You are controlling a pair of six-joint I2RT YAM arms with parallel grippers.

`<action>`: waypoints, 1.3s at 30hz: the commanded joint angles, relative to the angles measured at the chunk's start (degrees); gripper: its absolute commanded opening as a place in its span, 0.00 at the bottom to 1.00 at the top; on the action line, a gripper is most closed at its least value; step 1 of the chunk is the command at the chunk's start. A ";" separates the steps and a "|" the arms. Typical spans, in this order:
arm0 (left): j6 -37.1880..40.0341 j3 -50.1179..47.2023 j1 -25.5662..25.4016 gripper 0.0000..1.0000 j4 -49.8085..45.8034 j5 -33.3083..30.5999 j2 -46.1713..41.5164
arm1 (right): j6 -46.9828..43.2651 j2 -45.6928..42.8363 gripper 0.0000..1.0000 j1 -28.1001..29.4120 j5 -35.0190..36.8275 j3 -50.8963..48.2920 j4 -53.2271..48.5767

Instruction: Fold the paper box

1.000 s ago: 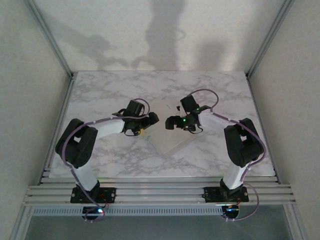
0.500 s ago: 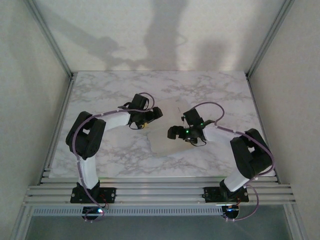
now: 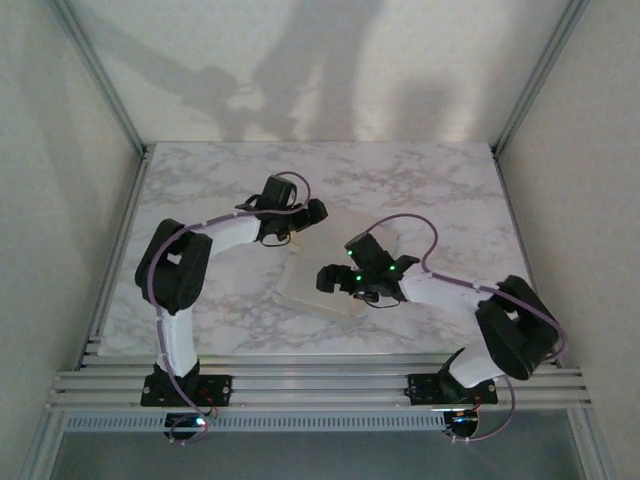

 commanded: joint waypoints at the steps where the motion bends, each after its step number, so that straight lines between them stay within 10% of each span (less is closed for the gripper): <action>1: 5.35 -2.79 2.63 0.99 2.82 -0.72 -8.06 | -8.50 -5.21 0.99 -3.53 1.48 3.03 -3.94; 14: 15.46 -4.11 9.92 0.98 2.03 5.71 -9.51 | -19.10 -10.09 0.99 -8.38 2.64 7.35 -10.11; 24: 20.57 -1.44 10.71 0.86 -2.91 9.07 -2.91 | -22.11 -5.63 0.99 -13.12 -9.58 6.58 -8.79; 31: 20.85 1.93 10.70 0.67 -6.97 13.66 2.53 | -14.08 -0.03 0.96 -13.01 -9.82 5.62 -5.36; 39: 15.75 -6.38 9.93 0.69 -6.85 13.03 -3.20 | -8.99 6.64 0.94 -10.48 -10.25 3.37 1.35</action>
